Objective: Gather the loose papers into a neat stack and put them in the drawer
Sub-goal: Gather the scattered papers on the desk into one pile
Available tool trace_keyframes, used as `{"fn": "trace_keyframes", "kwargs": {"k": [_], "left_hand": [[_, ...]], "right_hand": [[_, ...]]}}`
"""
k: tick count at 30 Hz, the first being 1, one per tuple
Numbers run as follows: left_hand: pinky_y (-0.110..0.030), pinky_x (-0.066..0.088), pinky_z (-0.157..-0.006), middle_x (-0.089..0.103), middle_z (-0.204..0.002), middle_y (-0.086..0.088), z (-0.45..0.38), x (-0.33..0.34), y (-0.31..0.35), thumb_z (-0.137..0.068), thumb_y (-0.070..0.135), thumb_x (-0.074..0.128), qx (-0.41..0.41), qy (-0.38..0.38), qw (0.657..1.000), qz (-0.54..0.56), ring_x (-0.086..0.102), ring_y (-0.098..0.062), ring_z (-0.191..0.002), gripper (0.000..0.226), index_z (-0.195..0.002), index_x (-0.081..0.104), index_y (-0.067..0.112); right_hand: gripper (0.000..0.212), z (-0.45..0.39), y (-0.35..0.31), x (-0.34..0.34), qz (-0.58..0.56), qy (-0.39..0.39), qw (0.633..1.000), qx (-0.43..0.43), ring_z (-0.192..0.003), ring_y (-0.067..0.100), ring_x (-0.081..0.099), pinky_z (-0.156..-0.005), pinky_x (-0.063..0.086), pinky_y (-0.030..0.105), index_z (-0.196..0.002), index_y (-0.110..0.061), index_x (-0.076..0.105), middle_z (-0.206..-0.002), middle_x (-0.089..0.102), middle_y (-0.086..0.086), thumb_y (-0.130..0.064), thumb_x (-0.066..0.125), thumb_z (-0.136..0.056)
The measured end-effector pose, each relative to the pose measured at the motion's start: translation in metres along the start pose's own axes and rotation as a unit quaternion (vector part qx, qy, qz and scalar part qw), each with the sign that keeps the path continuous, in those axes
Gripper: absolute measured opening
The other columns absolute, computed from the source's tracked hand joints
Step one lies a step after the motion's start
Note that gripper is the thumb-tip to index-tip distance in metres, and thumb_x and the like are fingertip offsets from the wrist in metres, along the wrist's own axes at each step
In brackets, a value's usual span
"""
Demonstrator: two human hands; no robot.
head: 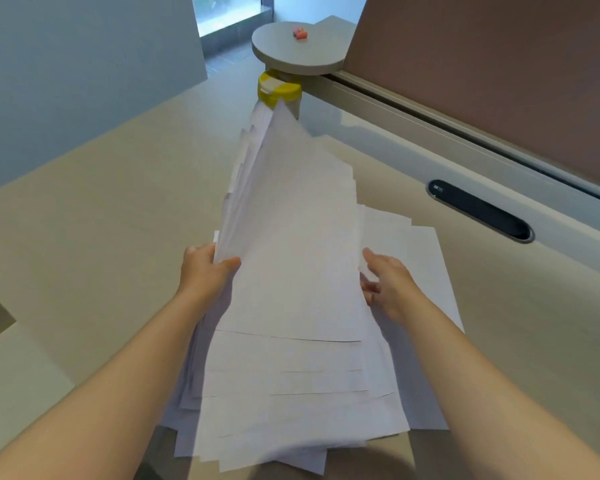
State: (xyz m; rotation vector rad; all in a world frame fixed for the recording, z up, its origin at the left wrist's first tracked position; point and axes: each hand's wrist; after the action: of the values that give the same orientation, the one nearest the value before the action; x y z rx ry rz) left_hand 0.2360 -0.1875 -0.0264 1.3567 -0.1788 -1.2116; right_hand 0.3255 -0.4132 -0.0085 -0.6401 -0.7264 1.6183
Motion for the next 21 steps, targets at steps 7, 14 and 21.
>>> {"fn": "trace_keyframes", "kwargs": {"k": [7,14,21], "left_hand": [[-0.03,0.038,-0.073,0.058,-0.085,-0.013,0.008,-0.016,-0.007,-0.079,0.005,0.062,-0.075,0.009,0.992,0.104,0.051,-0.023,-0.084,0.024,-0.101,0.064,-0.005],[-0.028,0.041,-0.092,0.046,-0.138,-0.024,0.023,-0.029,0.005,-0.089,-0.014,0.041,-0.091,-0.017,0.955,0.282,0.048,-0.036,-0.125,0.044,-0.132,0.04,-0.011],[-0.026,0.049,-0.076,0.053,-0.119,-0.019,0.024,0.012,0.039,-0.083,-0.013,0.053,-0.07,-0.059,0.958,0.273,0.054,-0.028,-0.103,0.05,-0.13,0.036,-0.009]], "right_hand": [[0.013,0.011,0.013,0.023,0.186,-0.08,0.979,0.027,-0.066,0.024,0.058,-0.058,0.05,0.025,-0.093,-0.004,0.057,-0.075,0.058,0.01,-0.015,0.058,-0.086],[0.017,0.022,0.011,0.033,0.188,-0.076,0.977,-0.063,-0.078,0.021,0.057,-0.061,0.048,0.023,-0.093,0.001,0.063,-0.093,0.063,0.015,0.006,0.048,-0.086],[0.029,0.035,-0.007,-0.026,0.147,0.001,0.983,-0.111,-0.087,0.025,0.056,-0.069,0.051,0.025,-0.112,0.007,0.054,-0.119,0.06,0.025,0.012,0.049,-0.084]]}}
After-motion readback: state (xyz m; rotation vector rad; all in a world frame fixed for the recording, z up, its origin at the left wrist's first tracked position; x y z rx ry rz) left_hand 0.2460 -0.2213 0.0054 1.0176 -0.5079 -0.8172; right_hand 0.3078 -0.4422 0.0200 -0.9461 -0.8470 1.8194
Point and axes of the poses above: each hand's wrist, its own z-axis away from the middle knuckle, its own x-axis out of the palm, y = z × x
